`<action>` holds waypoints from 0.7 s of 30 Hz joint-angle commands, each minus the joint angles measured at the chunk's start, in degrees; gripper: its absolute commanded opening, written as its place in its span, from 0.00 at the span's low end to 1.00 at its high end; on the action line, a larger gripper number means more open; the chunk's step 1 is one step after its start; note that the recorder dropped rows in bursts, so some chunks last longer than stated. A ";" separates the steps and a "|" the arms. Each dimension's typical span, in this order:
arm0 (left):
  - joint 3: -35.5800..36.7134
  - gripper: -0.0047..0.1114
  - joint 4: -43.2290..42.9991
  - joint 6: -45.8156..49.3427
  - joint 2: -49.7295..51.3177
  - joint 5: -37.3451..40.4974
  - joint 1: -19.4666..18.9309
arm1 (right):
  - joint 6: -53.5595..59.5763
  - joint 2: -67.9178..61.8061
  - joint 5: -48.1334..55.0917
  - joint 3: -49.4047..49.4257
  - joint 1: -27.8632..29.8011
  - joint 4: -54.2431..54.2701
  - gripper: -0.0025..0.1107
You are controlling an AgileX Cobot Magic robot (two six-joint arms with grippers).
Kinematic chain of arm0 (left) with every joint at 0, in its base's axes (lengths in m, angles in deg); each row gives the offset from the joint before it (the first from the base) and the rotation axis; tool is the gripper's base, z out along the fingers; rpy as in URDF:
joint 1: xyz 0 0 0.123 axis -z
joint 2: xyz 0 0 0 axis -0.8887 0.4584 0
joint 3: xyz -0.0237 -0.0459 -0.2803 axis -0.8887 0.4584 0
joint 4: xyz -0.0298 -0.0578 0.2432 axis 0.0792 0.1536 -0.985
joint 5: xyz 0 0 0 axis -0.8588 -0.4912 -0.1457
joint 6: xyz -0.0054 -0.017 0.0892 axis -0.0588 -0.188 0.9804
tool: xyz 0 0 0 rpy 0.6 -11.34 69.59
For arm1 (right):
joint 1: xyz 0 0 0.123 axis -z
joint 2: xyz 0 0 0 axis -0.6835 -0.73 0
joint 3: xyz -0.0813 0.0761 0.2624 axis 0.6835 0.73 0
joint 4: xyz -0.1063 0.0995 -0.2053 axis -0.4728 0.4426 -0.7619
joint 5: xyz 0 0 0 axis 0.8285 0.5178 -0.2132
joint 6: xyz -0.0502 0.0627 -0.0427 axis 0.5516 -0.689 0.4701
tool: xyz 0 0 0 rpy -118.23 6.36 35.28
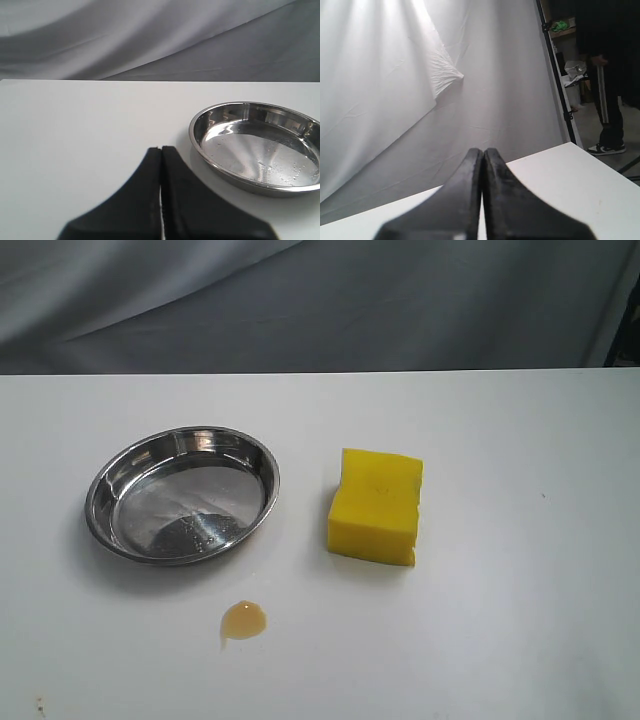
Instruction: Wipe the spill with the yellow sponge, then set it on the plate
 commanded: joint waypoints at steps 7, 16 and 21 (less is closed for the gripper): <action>-0.37 0.04 -0.14 -0.50 -0.12 -0.58 -0.11 | -0.08 0.29 -0.35 0.22 -0.10 0.04 0.02; -0.37 0.04 -0.14 -0.50 -0.12 -0.58 -0.11 | 0.74 0.29 -0.35 0.22 -0.10 -0.89 0.02; -0.37 0.04 -0.14 -0.50 -0.12 -0.58 -0.11 | 1.65 0.29 1.13 0.22 -0.10 -0.89 0.02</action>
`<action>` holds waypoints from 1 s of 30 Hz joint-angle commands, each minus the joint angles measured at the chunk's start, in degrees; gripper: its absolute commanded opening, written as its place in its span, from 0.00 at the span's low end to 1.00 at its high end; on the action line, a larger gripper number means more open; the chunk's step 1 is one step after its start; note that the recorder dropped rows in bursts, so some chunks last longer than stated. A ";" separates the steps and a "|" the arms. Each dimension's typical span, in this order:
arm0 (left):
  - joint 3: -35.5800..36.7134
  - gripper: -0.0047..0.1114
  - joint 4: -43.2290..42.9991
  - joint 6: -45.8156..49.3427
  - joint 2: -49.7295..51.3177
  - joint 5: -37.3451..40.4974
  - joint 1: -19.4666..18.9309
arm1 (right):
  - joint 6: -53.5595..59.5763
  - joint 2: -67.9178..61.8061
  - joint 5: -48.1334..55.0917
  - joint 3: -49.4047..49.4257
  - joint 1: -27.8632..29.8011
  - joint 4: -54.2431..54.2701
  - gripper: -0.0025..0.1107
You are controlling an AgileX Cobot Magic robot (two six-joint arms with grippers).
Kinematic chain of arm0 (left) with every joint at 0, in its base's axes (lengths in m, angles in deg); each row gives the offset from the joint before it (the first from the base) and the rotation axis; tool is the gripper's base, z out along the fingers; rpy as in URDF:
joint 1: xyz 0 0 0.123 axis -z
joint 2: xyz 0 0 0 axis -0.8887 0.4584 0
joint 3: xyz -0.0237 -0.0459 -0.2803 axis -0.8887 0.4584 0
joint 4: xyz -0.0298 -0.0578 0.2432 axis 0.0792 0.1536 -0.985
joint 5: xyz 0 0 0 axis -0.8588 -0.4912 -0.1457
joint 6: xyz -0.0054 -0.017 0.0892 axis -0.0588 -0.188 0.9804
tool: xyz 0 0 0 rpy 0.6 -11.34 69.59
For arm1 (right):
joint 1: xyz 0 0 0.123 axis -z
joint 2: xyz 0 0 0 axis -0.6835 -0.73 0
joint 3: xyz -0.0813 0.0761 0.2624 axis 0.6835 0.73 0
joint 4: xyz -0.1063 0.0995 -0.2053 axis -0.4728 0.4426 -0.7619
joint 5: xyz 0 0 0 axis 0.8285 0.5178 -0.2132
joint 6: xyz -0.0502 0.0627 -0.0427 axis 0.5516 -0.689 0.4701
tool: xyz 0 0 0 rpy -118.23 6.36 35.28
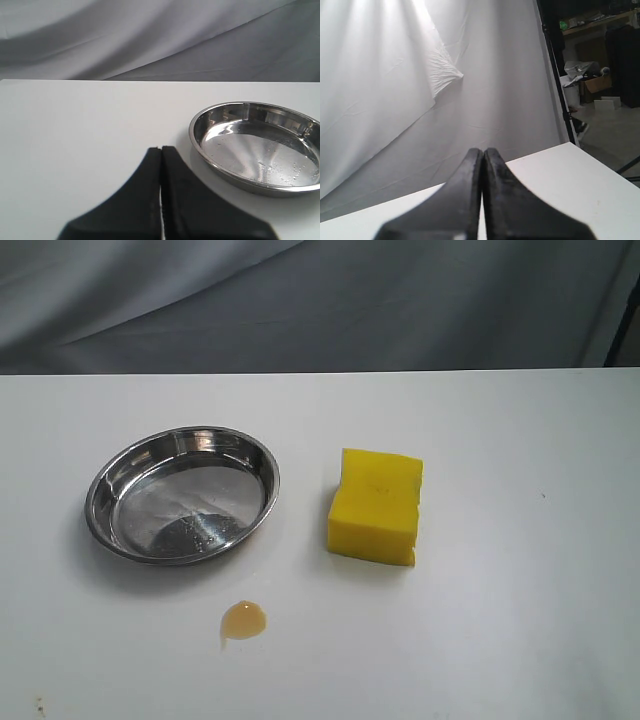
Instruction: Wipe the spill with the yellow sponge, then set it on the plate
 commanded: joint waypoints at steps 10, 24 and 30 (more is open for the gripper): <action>-0.37 0.04 -0.14 -0.50 -0.12 -0.58 -0.11 | 1.15 0.29 0.47 0.22 -6.50 -2.43 0.02; -0.37 0.04 -0.14 -0.50 -0.12 -0.58 -0.11 | 1.48 -9.39 -5.14 -1.87 -36.05 -10.81 0.02; -0.37 0.04 -0.14 -0.50 -0.12 -0.58 -0.11 | 6.02 -31.81 -4.91 -13.98 -36.05 -12.44 0.02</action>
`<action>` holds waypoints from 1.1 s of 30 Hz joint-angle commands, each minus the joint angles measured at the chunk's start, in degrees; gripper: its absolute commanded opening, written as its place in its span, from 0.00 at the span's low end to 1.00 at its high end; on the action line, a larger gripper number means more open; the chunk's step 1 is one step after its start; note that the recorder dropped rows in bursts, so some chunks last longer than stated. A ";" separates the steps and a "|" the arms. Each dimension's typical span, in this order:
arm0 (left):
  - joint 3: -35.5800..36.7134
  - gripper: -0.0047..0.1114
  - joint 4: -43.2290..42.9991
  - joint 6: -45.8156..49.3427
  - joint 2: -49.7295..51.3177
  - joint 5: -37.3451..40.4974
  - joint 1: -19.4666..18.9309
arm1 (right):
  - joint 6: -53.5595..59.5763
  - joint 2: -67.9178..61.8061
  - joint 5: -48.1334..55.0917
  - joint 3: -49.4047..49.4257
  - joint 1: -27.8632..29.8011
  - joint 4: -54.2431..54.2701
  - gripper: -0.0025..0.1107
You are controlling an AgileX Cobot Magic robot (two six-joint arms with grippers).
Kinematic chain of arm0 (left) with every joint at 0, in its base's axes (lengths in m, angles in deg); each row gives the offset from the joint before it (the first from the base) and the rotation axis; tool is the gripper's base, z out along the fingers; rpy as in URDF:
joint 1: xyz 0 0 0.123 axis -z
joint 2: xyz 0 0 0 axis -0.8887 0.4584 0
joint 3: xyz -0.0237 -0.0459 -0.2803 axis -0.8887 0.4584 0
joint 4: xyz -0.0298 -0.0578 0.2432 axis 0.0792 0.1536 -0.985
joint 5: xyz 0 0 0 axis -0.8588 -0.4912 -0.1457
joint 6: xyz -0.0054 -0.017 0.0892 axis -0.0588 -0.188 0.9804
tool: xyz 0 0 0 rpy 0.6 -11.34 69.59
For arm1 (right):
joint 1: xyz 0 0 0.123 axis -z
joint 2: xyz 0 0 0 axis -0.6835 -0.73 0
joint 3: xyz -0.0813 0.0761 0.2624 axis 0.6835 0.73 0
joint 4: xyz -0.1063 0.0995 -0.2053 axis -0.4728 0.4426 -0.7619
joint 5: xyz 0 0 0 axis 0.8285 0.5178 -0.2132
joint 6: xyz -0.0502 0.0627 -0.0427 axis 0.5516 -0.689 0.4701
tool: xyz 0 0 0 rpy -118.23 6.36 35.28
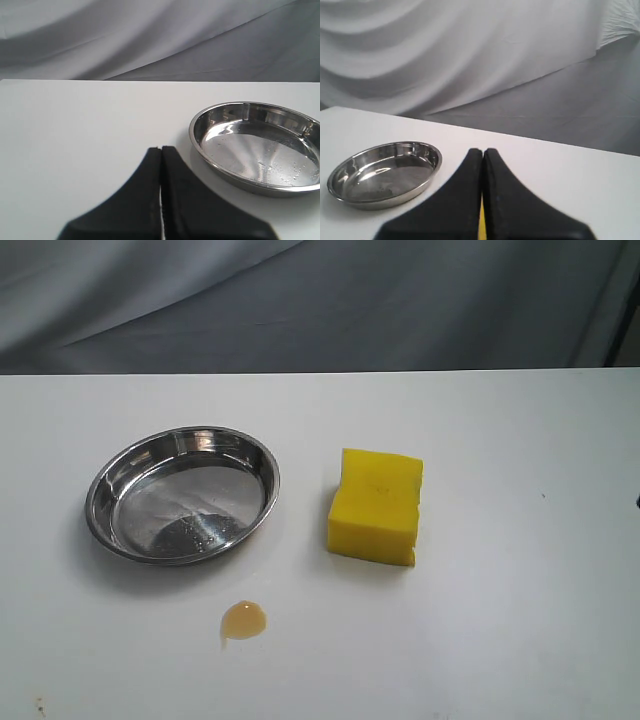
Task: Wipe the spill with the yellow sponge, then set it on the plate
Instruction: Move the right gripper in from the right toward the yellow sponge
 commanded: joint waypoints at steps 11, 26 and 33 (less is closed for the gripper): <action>-0.37 0.04 -0.14 -0.50 -0.12 -0.58 -0.11 | 2.93 -28.79 -6.99 -5.96 -0.15 -3.98 0.02; -0.37 0.04 -0.14 -0.50 -0.12 -0.58 -0.11 | 2.68 -43.84 -12.46 -6.43 -0.15 -5.49 0.02; -0.37 0.04 -0.14 -0.50 -0.12 -0.58 -0.11 | 0.31 -45.31 12.08 -18.39 -0.15 -4.93 0.02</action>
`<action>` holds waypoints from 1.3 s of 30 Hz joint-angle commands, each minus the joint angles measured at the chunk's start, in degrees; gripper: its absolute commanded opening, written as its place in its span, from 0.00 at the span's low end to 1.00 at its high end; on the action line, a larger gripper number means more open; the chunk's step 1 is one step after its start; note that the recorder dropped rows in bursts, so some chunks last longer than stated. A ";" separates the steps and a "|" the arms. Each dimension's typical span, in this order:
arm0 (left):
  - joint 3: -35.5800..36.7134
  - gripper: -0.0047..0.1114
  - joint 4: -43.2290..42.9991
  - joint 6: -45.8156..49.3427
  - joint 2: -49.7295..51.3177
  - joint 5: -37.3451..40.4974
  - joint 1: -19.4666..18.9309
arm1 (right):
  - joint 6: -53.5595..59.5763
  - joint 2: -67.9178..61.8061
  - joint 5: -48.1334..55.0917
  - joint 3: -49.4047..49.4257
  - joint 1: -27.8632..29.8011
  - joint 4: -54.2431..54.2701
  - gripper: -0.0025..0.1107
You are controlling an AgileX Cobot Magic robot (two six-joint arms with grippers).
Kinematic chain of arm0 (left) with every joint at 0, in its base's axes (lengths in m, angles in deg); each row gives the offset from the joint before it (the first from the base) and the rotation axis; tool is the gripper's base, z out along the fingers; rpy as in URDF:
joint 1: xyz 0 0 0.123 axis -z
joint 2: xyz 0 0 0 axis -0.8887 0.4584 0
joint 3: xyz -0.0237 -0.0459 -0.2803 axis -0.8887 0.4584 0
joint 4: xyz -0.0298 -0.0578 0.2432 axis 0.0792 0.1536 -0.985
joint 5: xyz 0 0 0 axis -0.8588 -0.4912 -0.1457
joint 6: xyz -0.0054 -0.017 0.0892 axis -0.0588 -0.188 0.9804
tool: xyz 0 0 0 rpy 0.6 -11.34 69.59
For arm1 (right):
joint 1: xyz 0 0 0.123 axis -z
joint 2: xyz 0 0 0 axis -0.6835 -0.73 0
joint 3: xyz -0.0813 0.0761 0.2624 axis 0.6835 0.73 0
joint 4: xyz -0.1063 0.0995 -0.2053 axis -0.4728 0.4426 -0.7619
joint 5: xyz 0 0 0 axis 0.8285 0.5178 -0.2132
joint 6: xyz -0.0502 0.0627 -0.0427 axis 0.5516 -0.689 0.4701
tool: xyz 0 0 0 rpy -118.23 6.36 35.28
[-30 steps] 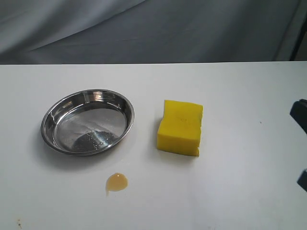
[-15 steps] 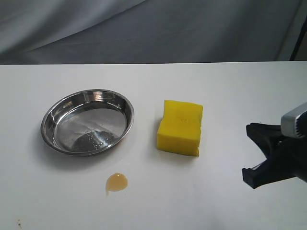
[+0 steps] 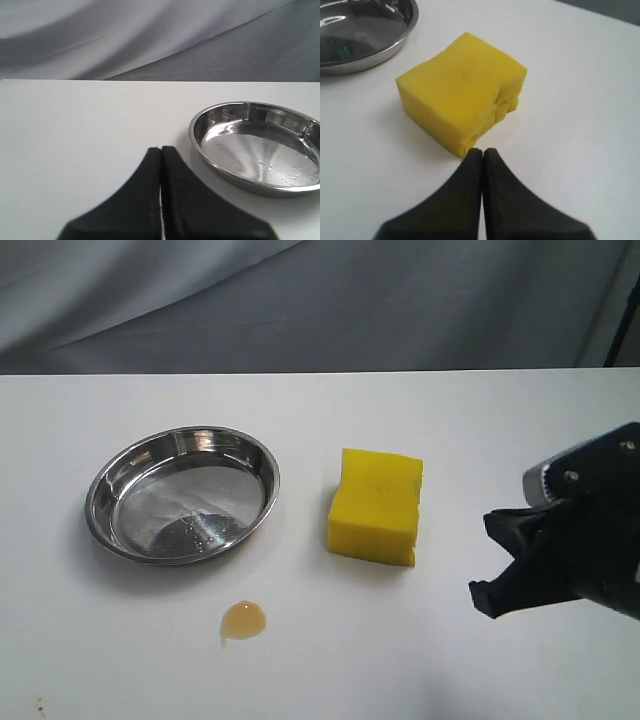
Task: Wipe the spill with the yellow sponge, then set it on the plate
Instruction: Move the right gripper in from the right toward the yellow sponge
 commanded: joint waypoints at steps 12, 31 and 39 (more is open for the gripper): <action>-0.37 0.04 -0.14 -0.50 -0.12 -0.58 -0.11 | 0.06 -11.71 41.79 -24.59 -0.15 3.29 0.02; -0.37 0.04 -0.14 -0.50 -0.12 -0.45 -0.11 | 3.32 -23.29 20.89 -27.52 -0.15 8.79 0.02; -0.37 0.04 -0.14 -0.50 -0.12 -0.45 -0.11 | 3.32 -23.29 19.45 -27.52 -0.15 8.79 0.02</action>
